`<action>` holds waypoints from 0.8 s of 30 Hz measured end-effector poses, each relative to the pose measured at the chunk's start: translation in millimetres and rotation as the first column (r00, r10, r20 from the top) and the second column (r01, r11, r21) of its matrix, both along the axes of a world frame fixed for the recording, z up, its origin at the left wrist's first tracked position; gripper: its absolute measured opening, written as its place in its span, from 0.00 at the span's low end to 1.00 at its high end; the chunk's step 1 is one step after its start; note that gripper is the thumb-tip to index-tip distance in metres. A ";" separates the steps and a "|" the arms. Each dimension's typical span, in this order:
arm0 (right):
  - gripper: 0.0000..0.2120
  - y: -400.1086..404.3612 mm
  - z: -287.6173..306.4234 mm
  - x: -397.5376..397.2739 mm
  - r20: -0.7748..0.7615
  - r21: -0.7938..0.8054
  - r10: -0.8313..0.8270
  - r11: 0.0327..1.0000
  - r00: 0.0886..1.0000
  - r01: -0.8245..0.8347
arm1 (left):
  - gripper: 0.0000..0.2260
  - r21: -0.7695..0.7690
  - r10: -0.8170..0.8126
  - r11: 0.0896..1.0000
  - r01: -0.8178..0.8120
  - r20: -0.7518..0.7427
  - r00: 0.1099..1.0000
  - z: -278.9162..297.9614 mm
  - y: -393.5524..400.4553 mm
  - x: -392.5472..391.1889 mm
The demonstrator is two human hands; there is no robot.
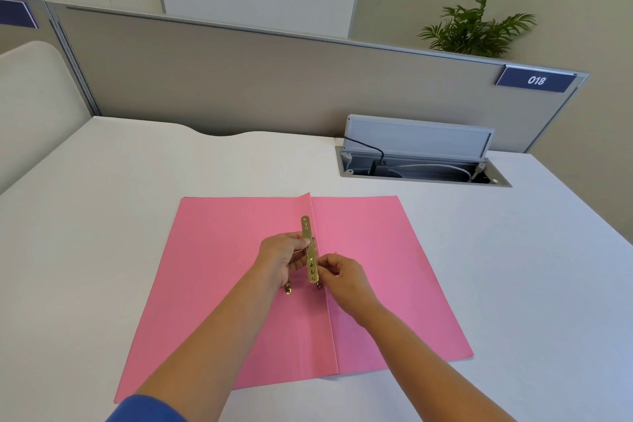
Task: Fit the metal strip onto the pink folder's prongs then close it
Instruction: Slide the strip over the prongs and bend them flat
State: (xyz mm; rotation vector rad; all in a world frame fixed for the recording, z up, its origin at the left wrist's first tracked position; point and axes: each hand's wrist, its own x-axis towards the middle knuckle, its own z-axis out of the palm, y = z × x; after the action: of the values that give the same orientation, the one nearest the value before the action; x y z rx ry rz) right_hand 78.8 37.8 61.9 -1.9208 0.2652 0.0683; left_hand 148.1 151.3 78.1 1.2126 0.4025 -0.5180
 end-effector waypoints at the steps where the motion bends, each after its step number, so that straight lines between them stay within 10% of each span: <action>1: 0.08 -0.1 -0.2 0.2 -0.002 -0.007 -0.002 1.000 1.000 0.002 | 0.07 0.002 0.003 1.000 -0.003 0.000 1.000 -0.2 -0.2 -0.3; 24: 0.12 -1.4 3.7 11.8 -0.248 0.022 -0.154 0.986 0.956 0.165 | 0.07 0.163 0.019 0.986 -0.029 0.061 0.998 -21.8 -11.1 -4.3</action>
State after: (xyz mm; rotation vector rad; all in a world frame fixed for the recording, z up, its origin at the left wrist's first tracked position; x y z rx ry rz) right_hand 90.5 36.3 65.6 -1.8423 0.5800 0.2033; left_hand 143.8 140.2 56.3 1.3770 0.4153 -0.4338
